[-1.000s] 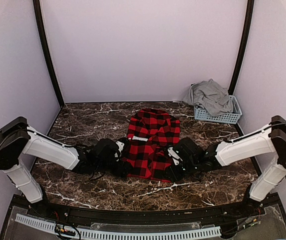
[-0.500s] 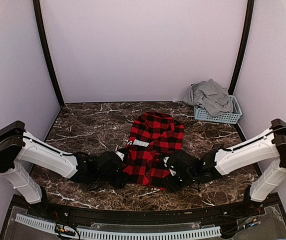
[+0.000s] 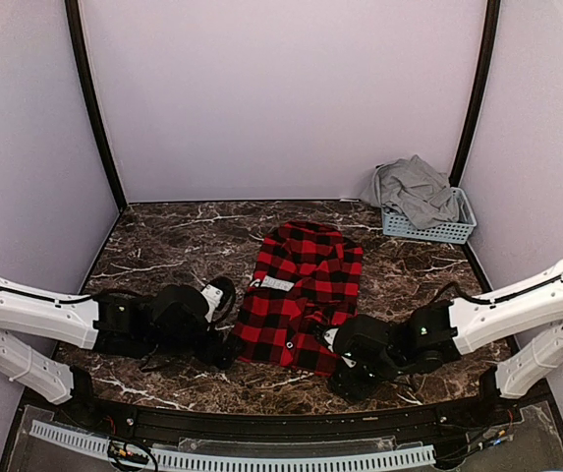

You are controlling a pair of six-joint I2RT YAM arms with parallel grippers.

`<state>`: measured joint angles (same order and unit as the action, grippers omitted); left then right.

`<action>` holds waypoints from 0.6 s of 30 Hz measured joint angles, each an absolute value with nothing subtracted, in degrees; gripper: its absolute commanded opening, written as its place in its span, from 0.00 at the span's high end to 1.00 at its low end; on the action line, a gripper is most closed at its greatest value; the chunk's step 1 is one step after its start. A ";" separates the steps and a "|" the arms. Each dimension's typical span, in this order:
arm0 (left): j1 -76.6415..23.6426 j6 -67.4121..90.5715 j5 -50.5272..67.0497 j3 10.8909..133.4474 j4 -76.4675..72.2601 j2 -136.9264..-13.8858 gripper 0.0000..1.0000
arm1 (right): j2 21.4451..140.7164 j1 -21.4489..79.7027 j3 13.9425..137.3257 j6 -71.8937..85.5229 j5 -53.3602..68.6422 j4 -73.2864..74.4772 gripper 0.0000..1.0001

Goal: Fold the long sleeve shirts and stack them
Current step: Smooth out the 2/3-rectangle-folded shirt at the center of the board, then pick up the 2/3-rectangle-folded shirt from the center of the board.

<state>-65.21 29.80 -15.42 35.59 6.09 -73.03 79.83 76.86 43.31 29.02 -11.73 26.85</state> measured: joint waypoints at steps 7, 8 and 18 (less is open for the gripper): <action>-64.10 26.94 -12.95 37.52 6.15 -69.93 0.03 | 87.59 77.19 48.82 22.96 -16.38 29.50 0.32; -63.66 26.35 -12.56 37.76 6.24 -69.95 0.03 | 88.62 77.21 49.21 22.11 -16.69 29.61 0.33; -59.92 22.92 -6.94 39.20 7.09 -69.95 0.04 | 95.37 76.16 52.42 14.94 -17.74 29.28 0.39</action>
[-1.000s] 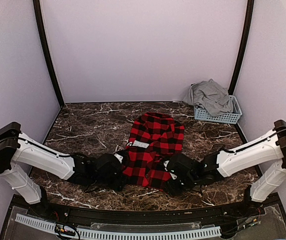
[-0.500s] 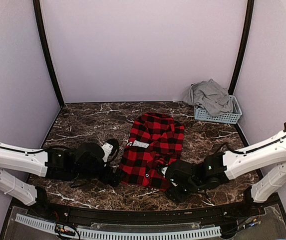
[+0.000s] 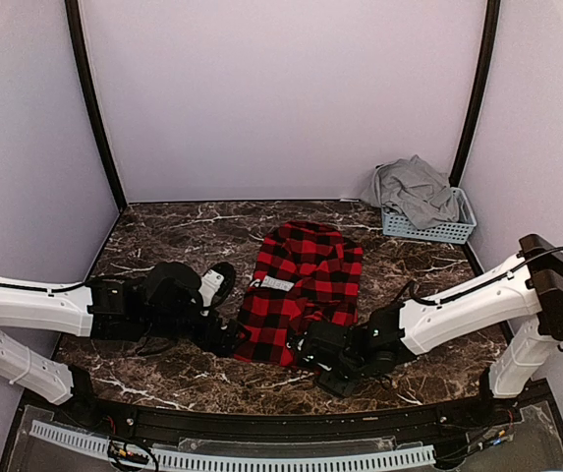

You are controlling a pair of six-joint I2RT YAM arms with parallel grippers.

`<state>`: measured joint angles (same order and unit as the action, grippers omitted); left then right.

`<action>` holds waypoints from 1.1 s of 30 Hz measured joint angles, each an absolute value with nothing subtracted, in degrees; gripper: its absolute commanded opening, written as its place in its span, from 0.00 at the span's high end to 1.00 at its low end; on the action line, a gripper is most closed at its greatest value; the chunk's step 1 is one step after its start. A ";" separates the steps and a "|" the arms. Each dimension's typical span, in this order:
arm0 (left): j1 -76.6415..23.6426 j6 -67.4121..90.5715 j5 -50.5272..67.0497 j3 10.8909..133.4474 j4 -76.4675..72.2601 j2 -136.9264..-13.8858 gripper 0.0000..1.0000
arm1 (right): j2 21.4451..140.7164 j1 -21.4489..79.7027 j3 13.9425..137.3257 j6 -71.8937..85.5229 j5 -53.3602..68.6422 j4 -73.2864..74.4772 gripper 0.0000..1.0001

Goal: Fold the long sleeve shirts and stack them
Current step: Pick up the 2/3-rectangle-folded shirt from the center of the board.

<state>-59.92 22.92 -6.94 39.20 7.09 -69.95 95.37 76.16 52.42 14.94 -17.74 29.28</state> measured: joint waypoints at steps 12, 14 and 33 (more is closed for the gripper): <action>-59.72 21.43 -3.27 39.20 7.18 -70.54 0.06 | 97.21 70.28 54.33 13.56 -10.68 28.84 0.60; -59.61 21.34 -2.85 39.20 7.40 -70.54 0.06 | 97.62 70.00 54.76 13.37 -9.74 28.99 0.73; -63.64 7.64 11.75 32.47 -2.39 -70.61 0.09 | 85.27 71.99 45.08 17.93 6.48 32.21 1.00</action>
